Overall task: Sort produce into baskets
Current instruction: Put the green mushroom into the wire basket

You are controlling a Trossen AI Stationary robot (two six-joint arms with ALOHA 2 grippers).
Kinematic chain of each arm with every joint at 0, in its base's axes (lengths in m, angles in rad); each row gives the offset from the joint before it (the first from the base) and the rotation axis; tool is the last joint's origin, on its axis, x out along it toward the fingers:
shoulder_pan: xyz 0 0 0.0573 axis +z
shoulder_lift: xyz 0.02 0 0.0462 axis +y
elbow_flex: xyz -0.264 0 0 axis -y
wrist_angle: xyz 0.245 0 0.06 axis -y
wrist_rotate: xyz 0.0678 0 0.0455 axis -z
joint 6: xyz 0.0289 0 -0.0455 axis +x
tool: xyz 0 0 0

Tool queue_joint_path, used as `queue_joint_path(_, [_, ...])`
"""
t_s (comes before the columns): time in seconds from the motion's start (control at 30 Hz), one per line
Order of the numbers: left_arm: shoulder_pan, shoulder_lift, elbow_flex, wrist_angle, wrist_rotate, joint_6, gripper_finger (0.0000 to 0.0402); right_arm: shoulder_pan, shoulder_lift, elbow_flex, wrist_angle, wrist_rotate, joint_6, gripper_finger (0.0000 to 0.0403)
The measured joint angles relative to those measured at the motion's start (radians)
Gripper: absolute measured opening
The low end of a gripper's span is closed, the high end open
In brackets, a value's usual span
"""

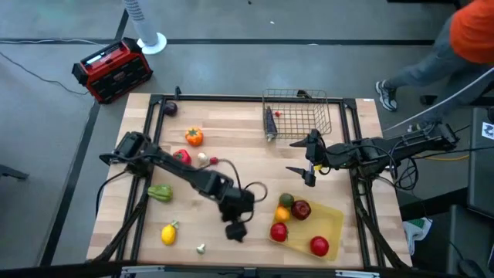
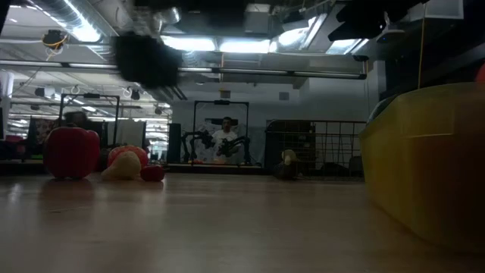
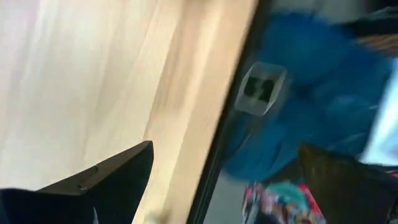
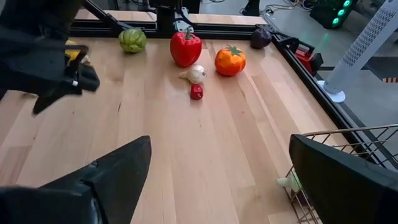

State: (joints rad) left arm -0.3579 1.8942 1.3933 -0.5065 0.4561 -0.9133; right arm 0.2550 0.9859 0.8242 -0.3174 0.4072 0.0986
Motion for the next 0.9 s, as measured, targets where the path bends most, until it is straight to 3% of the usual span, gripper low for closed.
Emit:
queue_joint_path(0.2, [-0.142,-0.001,0.000,-0.243,-0.047,-0.193,0.0391,0.000,0.000,0.000,0.000,0.000,0.000,0.0376])
queue_joint_path(0.5, [-0.323,0.012,0.000,-0.254,-0.345,-0.406,0.0390,0.000,0.000,0.000,0.000,0.000,0.000,0.0376])
queue_joint_path(0.9, [-0.414,0.090,-0.001,-0.248,-0.364,-0.560,0.0334,0.000,0.000,0.000,0.001,0.000,0.000,0.0376])
